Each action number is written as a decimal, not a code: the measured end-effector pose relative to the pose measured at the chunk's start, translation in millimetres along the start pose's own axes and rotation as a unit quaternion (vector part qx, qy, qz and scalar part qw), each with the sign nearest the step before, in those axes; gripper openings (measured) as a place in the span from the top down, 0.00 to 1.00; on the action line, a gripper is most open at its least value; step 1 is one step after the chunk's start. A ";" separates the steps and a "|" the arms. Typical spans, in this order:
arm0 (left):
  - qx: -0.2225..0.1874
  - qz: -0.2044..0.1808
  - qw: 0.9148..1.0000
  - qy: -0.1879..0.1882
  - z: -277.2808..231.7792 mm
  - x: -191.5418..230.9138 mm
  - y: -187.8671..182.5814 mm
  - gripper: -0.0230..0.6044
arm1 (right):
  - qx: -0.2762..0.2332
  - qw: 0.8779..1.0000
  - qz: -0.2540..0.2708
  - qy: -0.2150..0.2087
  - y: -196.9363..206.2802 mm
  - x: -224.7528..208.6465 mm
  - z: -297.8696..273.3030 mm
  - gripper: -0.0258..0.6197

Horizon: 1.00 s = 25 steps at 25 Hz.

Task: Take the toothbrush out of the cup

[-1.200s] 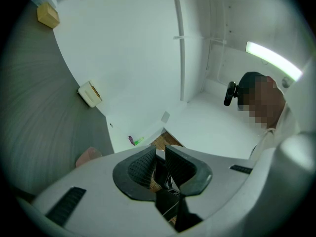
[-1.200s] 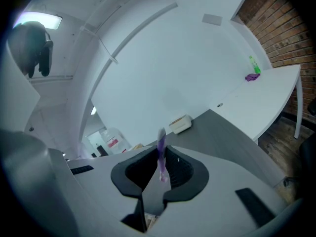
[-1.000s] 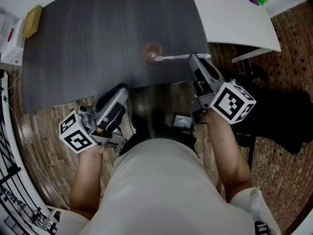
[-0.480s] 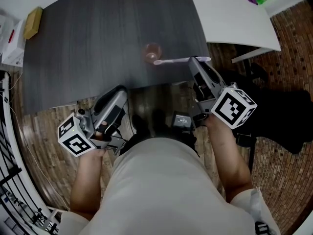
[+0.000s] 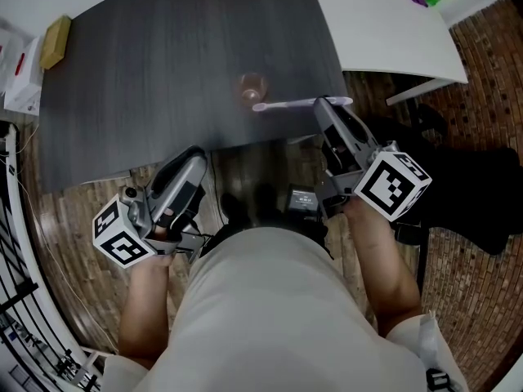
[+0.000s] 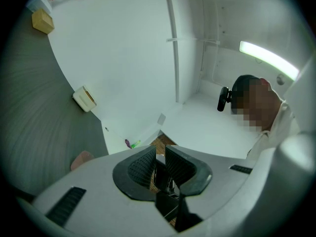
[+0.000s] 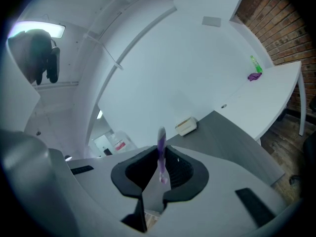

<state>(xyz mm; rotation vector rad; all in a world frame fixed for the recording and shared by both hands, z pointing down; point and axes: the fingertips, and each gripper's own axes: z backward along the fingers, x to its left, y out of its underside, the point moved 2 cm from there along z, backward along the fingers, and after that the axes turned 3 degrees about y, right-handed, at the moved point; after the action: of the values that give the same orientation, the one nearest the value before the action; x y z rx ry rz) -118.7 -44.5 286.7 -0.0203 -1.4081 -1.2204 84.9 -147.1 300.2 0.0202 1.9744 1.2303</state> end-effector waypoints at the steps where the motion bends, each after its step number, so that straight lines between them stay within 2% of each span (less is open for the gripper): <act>1: -0.001 -0.002 1.000 0.001 0.4 -2.9 1.1 0.88 | -0.001 1.000 -0.001 -0.002 -0.2 1.0 3.2 0.87; 21: -0.003 -0.008 1.000 0.007 -3.1 -15.8 -2.5 0.88 | -0.007 1.000 -0.011 -0.020 -7.8 4.2 18.4 0.87; 25: -0.003 -0.007 1.000 0.007 -3.2 -16.0 -2.5 0.88 | -0.008 0.999 -0.029 -0.025 -8.8 1.7 18.0 0.87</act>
<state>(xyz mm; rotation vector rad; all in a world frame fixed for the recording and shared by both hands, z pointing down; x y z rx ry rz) -113.4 -37.8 272.5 -0.0071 -1.3951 -1.2334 98.3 -137.6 288.6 -0.0144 1.9089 1.1957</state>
